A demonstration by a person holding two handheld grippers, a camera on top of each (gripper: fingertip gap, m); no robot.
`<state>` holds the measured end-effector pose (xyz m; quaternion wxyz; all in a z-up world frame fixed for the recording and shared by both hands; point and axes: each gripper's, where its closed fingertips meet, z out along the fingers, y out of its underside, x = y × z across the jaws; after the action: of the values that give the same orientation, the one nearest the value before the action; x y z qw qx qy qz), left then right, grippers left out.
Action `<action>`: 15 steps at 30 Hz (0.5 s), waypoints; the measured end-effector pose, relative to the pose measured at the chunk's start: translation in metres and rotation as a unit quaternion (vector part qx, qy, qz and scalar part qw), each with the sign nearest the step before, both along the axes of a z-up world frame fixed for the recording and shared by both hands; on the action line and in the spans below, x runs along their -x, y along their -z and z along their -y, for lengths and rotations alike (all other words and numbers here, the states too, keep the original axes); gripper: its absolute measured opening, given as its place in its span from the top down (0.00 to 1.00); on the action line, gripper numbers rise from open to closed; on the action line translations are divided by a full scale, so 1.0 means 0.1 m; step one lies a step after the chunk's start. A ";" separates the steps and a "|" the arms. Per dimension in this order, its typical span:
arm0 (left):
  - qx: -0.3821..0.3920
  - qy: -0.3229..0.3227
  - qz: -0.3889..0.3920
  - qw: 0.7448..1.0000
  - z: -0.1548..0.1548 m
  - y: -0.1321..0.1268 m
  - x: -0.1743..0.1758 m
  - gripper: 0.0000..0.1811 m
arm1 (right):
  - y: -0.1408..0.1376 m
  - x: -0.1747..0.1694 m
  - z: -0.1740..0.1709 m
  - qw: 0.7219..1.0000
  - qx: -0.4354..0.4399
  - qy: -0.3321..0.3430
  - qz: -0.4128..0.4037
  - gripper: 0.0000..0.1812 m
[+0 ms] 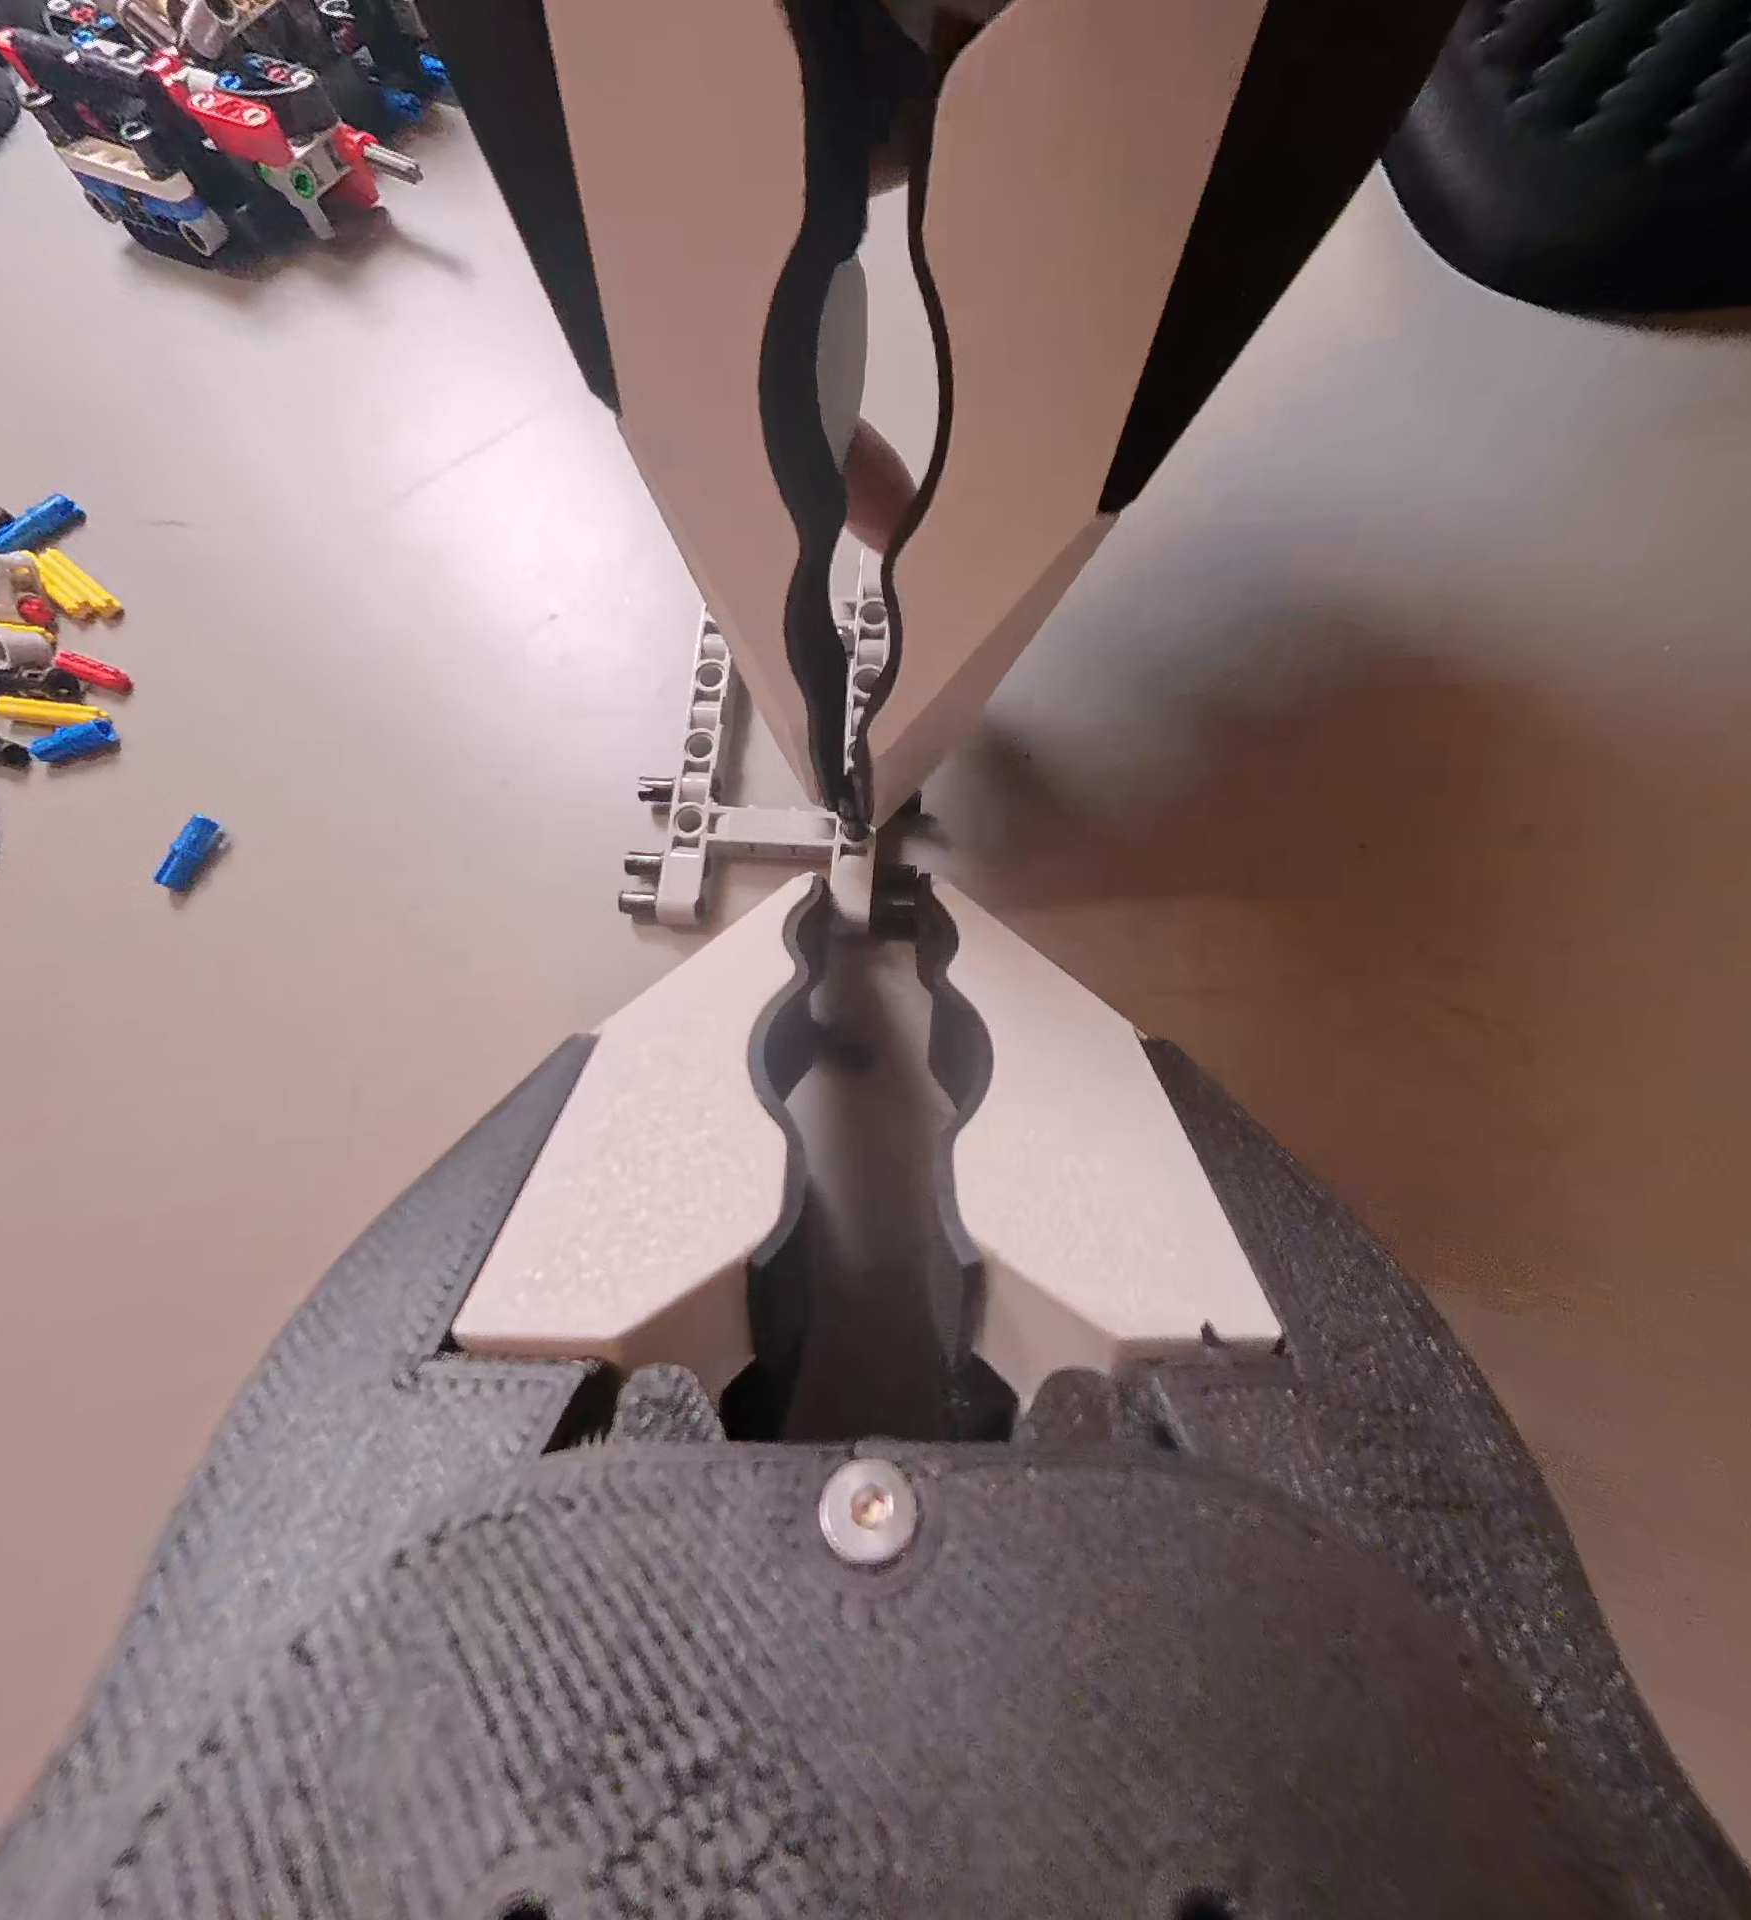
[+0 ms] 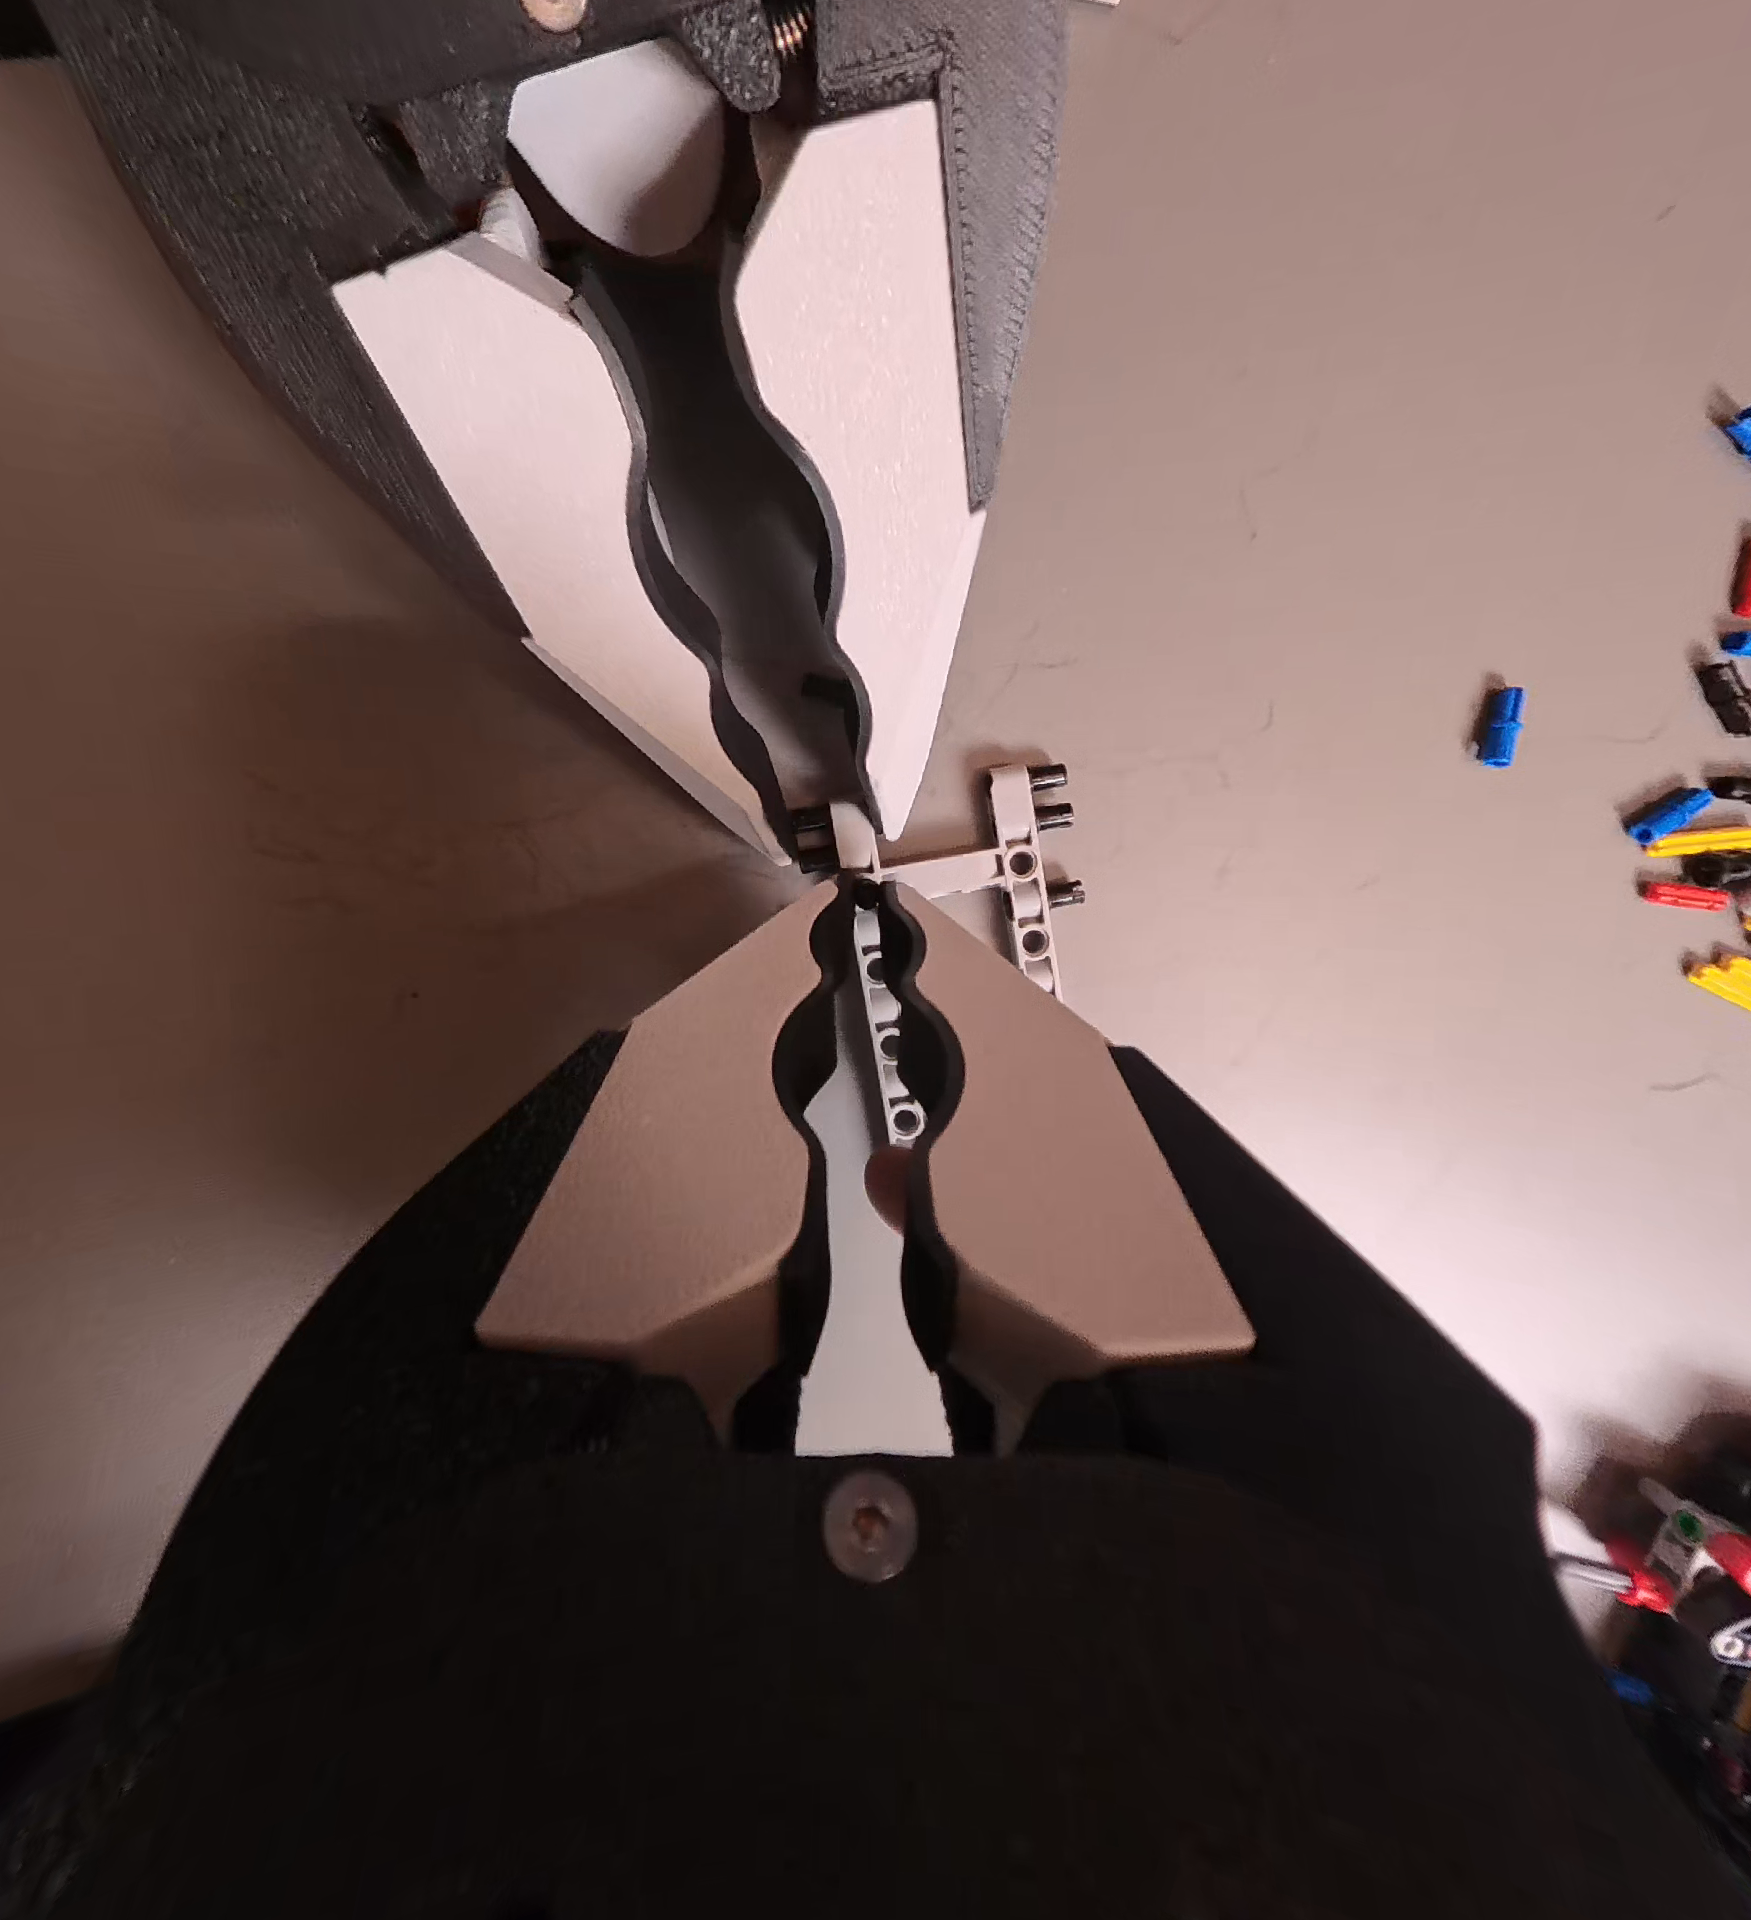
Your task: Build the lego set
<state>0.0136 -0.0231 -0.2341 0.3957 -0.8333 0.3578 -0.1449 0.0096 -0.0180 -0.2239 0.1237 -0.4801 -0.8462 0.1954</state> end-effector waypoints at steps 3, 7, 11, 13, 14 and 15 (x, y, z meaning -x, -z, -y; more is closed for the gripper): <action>0.000 0.001 0.000 1.000 0.00 0.00 0.00 0.92 | 0.01 0.03 0.01 1.000 -0.010 -0.008 0.005 0.99; -0.001 0.003 -0.001 1.000 0.00 0.00 0.00 0.92 | 0.03 0.03 0.02 0.999 -0.021 -0.024 0.020 0.99; -0.003 0.004 -0.002 1.000 0.01 0.00 -0.01 0.92 | 0.02 0.02 0.02 1.000 -0.009 -0.026 0.014 0.98; -0.002 0.005 -0.002 1.000 0.01 0.00 -0.01 0.92 | 0.02 0.01 0.02 1.000 -0.005 -0.027 0.007 0.99; -0.002 0.005 -0.001 1.000 0.01 0.00 -0.01 0.92 | 0.01 0.01 0.02 1.000 -0.004 -0.028 0.003 0.99; -0.002 0.005 -0.001 1.000 0.01 0.00 -0.02 0.92 | 0.01 0.00 0.02 1.000 -0.003 -0.030 0.000 0.99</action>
<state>0.0152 -0.0245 -0.2345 0.3963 -0.8308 0.3630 -0.1450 0.0095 -0.0198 -0.2252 0.1194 -0.4540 -0.8607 0.1970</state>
